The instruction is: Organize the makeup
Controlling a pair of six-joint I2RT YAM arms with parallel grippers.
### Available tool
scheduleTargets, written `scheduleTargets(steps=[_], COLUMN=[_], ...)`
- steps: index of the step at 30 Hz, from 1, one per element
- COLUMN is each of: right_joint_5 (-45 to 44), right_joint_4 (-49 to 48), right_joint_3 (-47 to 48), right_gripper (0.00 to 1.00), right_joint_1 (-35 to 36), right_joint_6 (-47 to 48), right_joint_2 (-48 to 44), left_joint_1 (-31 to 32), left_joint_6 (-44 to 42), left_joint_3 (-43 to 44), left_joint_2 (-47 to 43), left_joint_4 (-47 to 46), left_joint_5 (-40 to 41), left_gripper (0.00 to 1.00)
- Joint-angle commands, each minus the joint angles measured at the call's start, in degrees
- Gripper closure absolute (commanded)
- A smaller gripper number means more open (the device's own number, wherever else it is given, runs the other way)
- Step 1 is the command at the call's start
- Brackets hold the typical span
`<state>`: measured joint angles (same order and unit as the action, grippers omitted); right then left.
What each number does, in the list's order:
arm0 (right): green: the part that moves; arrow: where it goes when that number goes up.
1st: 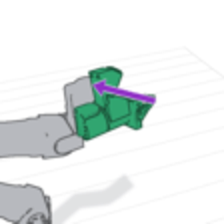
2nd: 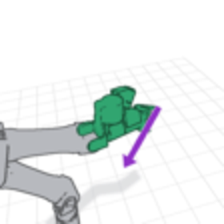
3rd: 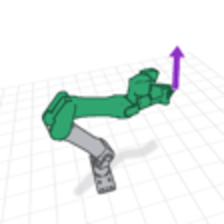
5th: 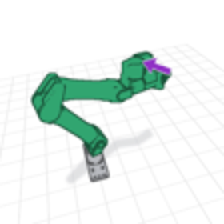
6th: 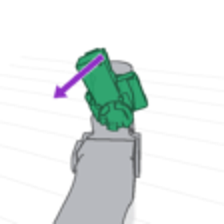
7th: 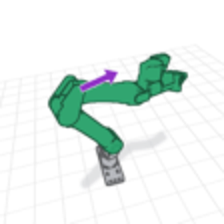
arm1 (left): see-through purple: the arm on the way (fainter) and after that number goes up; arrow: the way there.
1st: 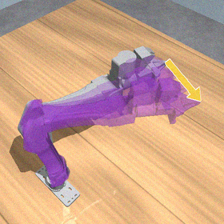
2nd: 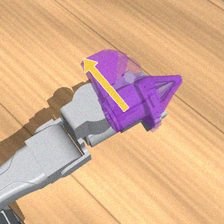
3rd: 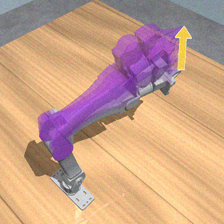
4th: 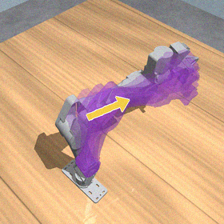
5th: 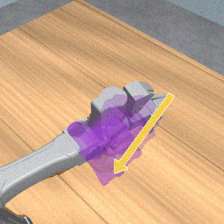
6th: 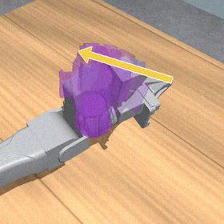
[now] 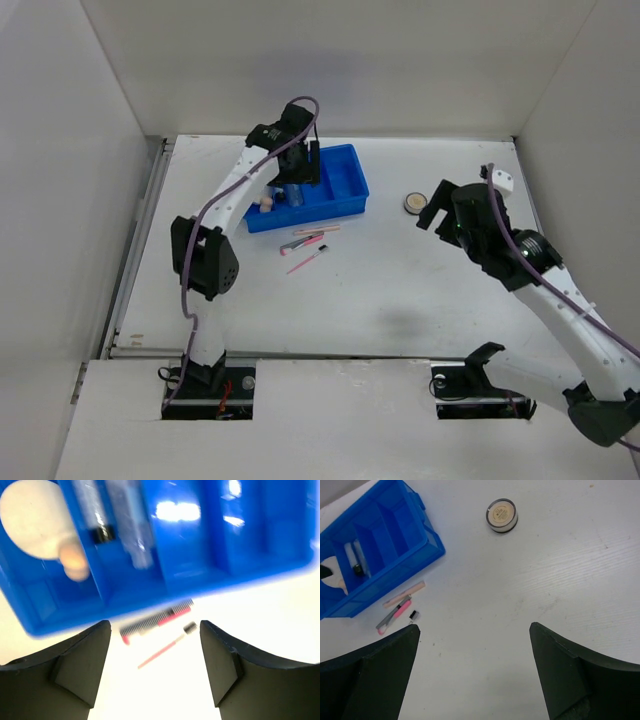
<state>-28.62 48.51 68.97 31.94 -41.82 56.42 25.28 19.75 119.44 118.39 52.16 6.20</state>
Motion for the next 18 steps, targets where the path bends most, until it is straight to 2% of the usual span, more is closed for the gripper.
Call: scheduleTargets(steps=[1, 4, 8, 10, 12, 14, 15, 18], right_joint_5=[1.64, 6.28, 11.66, 11.66, 10.88, 9.21, 8.68, 8.14], right_joint_4=[-7.28, -11.5, -15.54, -14.33, -12.14, -7.74, -6.43, -5.09], right_joint_3=[2.04, 5.89, 14.5, 19.77, 28.38, 36.19, 37.98, 39.84], right_gripper=[0.03, 0.03, 0.01, 0.01, 0.01, 0.01, 0.01, 0.01], right_joint_1=[0.31, -5.38, -12.51, -13.75, -14.36, -14.97, -14.98, -16.21], right_joint_6=[2.35, 3.85, 5.69, 6.84, 7.37, 7.37, 7.37, 7.37], right_joint_2=[8.04, 16.06, 34.74, 41.37, 50.92, 56.58, 60.69, 63.89], left_joint_1=[1.62, 1.62, 0.57, 0.56, 0.56, 0.56, 0.56, 0.56], left_joint_6=[-1.38, -0.24, 1.17, 1.17, 1.17, 1.17, 1.17, 0.64], left_joint_3=[-3.32, -7.54, -11.76, -14.04, -14.67, -15.9, -15.9, -16.52], left_joint_2=[-12.19, -16.16, -23.53, -25.57, -27.67, -28.21, -28.82, -28.83], left_joint_4=[0.83, 2.94, 5.84, 6.37, 6.98, 6.99, 7.6, 7.6], left_joint_5=[2.86, 4.61, 5.67, 6.37, 6.37, 7.07, 7.08, 7.6], left_gripper=[0.31, 0.31, 0.29, 0.29, 0.29, 0.29, 0.29, 0.29])
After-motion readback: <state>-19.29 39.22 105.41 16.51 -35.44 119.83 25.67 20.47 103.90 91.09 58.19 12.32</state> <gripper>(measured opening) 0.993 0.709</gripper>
